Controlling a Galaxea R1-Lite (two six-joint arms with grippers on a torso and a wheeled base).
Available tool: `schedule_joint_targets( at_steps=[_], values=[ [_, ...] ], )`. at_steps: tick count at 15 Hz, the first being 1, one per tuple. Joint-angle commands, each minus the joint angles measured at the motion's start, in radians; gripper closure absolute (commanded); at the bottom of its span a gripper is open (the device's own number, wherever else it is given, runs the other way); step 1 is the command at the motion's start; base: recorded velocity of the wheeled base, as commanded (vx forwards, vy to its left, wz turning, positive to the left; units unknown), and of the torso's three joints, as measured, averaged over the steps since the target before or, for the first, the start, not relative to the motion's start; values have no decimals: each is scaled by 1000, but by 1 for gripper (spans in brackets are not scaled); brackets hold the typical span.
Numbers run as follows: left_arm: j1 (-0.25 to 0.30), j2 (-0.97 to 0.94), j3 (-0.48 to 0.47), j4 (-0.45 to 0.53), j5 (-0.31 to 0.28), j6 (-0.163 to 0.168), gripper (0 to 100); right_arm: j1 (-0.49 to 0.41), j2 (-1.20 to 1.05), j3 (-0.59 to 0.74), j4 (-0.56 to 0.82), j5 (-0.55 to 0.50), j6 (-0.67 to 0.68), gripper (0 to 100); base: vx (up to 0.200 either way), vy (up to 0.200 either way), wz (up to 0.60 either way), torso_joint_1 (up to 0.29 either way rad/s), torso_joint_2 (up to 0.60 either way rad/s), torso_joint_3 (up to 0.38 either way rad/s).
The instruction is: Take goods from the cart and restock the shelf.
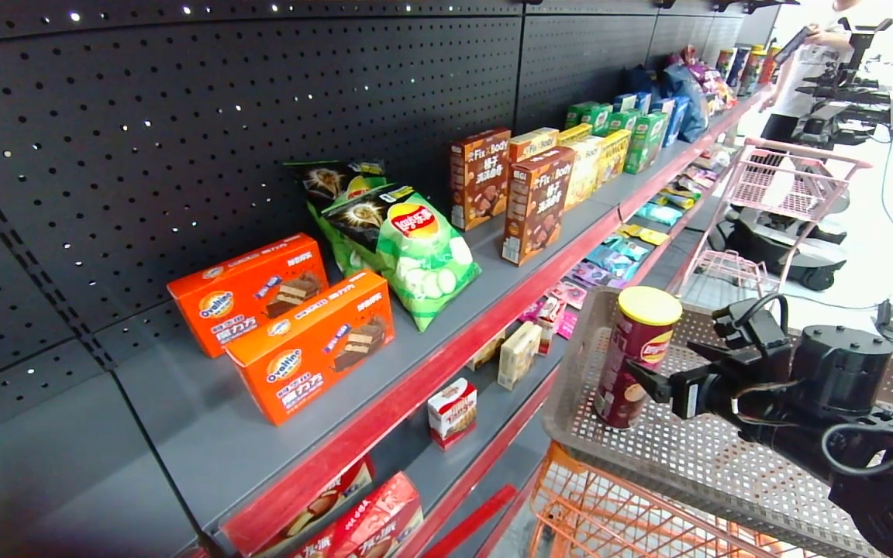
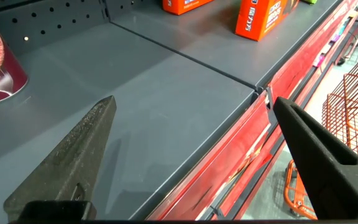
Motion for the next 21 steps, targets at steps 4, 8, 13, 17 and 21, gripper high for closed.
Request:
schedule_joint_targets(
  at_steps=[4,8,13,17,21],
  values=[
    [0,1,0,0,0,0,0,10,32,-26,-2,1,0,0,0,0,0,0,0,0],
    [0,1,0,0,0,0,0,16,38,-31,-20,36,0,100,0,0,0,0,0,0],
    [0,1,0,0,0,0,0,1,-47,-18,36,36,6,100,0,0,0,0,0,0],
    [0,1,0,0,0,0,0,-41,-270,-46,282,36,3,100,0,0,0,0,0,0],
    [0,1,0,0,0,0,0,-73,-538,-46,546,-4,13,100,0,0,0,0,0,0]
  ],
)
